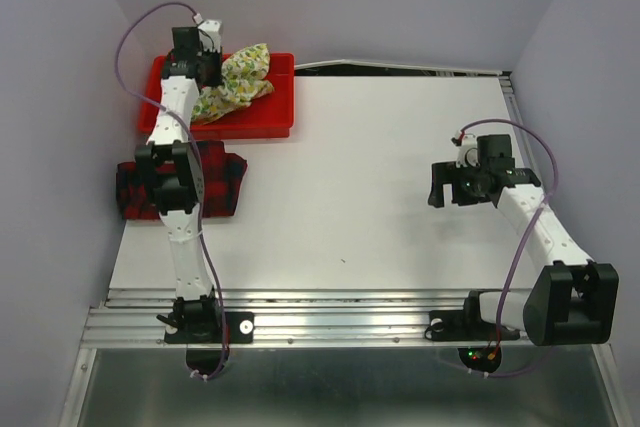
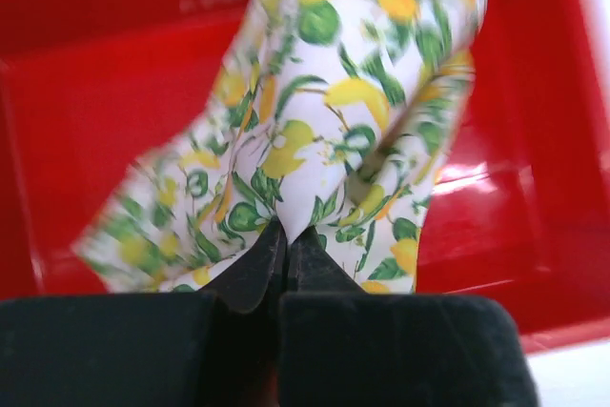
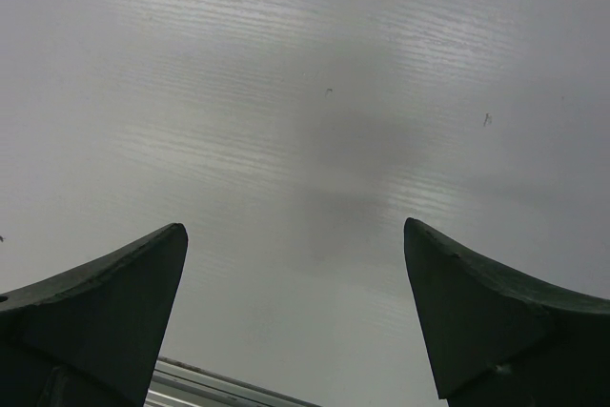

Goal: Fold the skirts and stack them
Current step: Grab the skirt from the pile, then move the skirt to the center of the board

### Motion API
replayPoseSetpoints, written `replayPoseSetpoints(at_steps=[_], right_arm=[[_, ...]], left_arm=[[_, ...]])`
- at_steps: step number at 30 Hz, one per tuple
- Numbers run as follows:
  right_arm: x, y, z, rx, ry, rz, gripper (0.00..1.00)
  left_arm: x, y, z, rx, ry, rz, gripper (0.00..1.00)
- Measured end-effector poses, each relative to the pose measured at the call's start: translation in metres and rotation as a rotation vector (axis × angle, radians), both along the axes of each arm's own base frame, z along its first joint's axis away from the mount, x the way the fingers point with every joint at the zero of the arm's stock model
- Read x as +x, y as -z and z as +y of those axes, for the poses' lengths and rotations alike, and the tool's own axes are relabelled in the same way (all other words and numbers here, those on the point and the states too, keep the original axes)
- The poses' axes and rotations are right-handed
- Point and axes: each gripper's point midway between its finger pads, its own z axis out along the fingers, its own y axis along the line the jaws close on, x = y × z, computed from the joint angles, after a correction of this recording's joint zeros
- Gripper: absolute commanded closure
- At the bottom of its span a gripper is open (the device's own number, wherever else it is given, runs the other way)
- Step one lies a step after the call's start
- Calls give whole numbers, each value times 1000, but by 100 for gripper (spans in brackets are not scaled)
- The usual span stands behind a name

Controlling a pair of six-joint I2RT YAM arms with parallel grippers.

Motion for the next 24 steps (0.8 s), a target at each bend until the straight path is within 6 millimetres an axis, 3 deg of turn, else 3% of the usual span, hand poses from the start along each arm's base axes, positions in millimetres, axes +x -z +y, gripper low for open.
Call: replayPoseSetpoints(at_steps=[3, 4, 5, 7, 10, 12, 14, 16, 18, 20, 21, 24], right_arm=[[3, -7, 0, 1, 2, -15, 0], [6, -11, 0, 1, 3, -28, 0], [8, -15, 0, 2, 4, -37, 0], [13, -23, 0, 4, 6, -57, 0], [21, -36, 0, 5, 6, -92, 0], [25, -45, 1, 5, 6, -115, 0], [32, -56, 0, 5, 6, -144, 0], [36, -63, 1, 5, 6, -161, 0], [39, -67, 1, 5, 6, -170, 0], [39, -65, 0, 5, 5, -163, 0], [39, -63, 0, 4, 6, -155, 0], [38, -58, -1, 4, 6, -132, 0]], left_arm=[[-12, -102, -16, -64, 53, -183, 100], [-21, -143, -23, -81, 78, -262, 100], [-28, -170, -28, -95, 98, -314, 100], [-56, -247, -46, -130, 171, -462, 100], [-92, -304, -73, -177, 288, -568, 100], [-122, -325, -103, -223, 406, -602, 100], [-146, -320, -130, -265, 510, -575, 100], [-168, -297, -160, -299, 618, -505, 100], [-188, -251, -195, -318, 726, -386, 100], [-202, -219, -219, -327, 787, -297, 96], [-213, -188, -238, -328, 828, -221, 81], [-249, -111, -275, -304, 896, -19, 50]])
